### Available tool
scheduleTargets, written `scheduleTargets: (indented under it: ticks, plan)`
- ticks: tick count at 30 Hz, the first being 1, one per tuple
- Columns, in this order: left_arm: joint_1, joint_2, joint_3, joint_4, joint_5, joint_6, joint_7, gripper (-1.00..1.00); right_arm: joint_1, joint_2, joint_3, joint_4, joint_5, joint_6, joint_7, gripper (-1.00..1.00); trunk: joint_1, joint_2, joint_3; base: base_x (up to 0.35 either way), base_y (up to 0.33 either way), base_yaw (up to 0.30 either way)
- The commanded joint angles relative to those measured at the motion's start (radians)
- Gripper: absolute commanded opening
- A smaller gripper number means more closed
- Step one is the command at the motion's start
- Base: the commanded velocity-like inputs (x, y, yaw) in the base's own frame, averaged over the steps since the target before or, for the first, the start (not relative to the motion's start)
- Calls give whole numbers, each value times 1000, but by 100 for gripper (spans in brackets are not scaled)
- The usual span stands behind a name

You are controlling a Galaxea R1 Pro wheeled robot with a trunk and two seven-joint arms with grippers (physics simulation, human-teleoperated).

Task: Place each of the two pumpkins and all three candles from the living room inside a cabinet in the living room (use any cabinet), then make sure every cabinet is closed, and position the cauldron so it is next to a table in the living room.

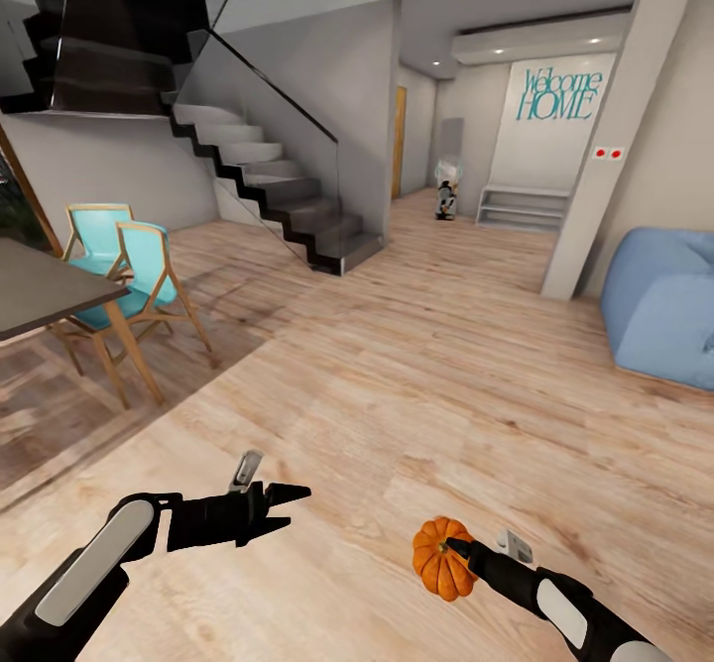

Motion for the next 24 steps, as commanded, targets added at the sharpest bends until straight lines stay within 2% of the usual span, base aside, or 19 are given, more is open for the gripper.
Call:
scheduleTargets:
  ticks: [1,12,24]
  plan:
    - [0,1,-1,0,2,1,0,100,-1,-1,4,-1,-8,4,-3,-100,0,0,-1,-104,99,-263]
    - [0,1,-1,1,1,1,0,100,-1,-1,3,-1,-8,4,-3,-100,0,0,-1,-162,199,-276]
    - [0,0,-1,0,-1,1,0,100,-1,-1,2,-1,-9,5,-2,-100,0,0,-1,-17,17,-278]
